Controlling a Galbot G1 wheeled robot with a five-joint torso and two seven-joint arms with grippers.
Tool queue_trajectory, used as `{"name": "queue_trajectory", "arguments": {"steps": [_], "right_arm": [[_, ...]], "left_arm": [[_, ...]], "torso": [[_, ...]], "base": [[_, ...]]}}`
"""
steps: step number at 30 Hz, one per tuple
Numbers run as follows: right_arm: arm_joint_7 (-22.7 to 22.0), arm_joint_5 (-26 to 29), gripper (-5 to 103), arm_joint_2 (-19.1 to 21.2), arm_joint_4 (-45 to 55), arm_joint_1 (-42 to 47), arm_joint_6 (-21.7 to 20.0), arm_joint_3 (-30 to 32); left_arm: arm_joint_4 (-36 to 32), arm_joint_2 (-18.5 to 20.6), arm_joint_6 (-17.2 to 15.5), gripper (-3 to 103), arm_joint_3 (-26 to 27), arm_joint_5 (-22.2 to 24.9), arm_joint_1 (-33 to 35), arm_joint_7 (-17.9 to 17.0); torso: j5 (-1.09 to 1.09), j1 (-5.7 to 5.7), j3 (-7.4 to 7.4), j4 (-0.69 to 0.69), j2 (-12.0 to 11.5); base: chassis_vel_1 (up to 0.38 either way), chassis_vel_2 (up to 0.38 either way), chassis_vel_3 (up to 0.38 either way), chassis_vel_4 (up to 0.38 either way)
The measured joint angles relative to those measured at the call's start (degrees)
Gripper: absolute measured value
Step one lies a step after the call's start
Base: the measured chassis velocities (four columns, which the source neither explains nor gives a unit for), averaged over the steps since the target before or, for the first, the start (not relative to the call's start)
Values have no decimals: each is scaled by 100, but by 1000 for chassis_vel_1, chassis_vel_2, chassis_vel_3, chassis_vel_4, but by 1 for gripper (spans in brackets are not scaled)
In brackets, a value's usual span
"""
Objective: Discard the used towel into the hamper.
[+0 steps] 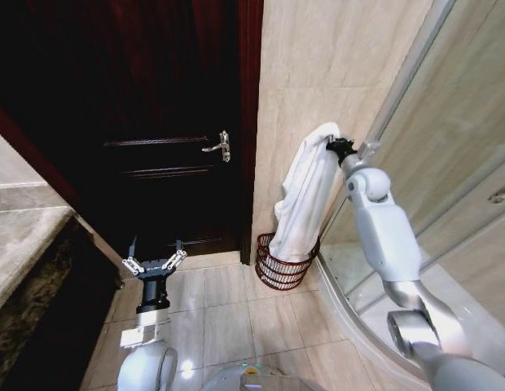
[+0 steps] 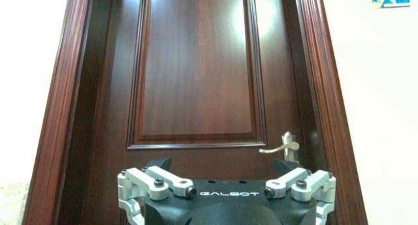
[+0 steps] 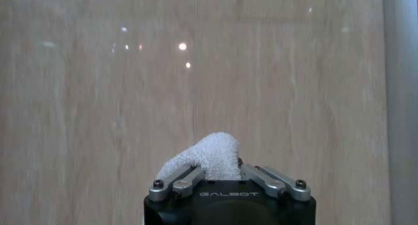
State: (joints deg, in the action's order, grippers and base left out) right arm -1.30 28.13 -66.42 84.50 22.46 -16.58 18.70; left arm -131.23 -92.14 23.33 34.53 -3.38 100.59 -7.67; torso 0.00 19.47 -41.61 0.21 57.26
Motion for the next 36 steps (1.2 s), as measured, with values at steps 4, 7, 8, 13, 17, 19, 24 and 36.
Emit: {"name": "queue_trajectory", "arguments": {"steps": [4,7,8,13,17,19,24,36], "right_arm": [[7,-22,8,-33,9,228,43,6],[7,12,8,-67,89,312,43,0],[7,21,8,-87,123,338,44,-7],[-35,150,8,-222,245,371,49,-80],[-207,338,8,-317,381,357,-9,-152],[-359,503,8,-353,495,343,-108,-184],[-1109,907,8,-395,860,244,-499,-235],[-1446,812,8,-425,451,917,-691,-114]], "left_arm": [[1,0,53,100,19,7,47,0],[1,0,71,100,21,13,55,0],[1,0,74,100,22,15,57,1],[8,0,79,100,28,30,58,6],[18,0,79,100,33,45,53,7],[25,0,79,100,35,48,48,8],[71,0,65,100,27,57,-4,12],[195,0,49,100,20,156,-82,72]], "torso": [[0,-62,81,-1,-143],[0,-92,118,-1,-211],[-1,-107,134,-1,-241],[-1,-175,213,0,-388],[0,-214,268,0,-484],[0,-234,295,1,-531],[-2,-299,376,1,-673],[-1,-438,557,-2,-995]], "base": [[0,0,0,0],[0,0,0,0],[0,0,0,0],[0,0,0,0],[0,0,0,0],[0,0,0,0],[0,0,0,0],[0,0,0,0]]}}
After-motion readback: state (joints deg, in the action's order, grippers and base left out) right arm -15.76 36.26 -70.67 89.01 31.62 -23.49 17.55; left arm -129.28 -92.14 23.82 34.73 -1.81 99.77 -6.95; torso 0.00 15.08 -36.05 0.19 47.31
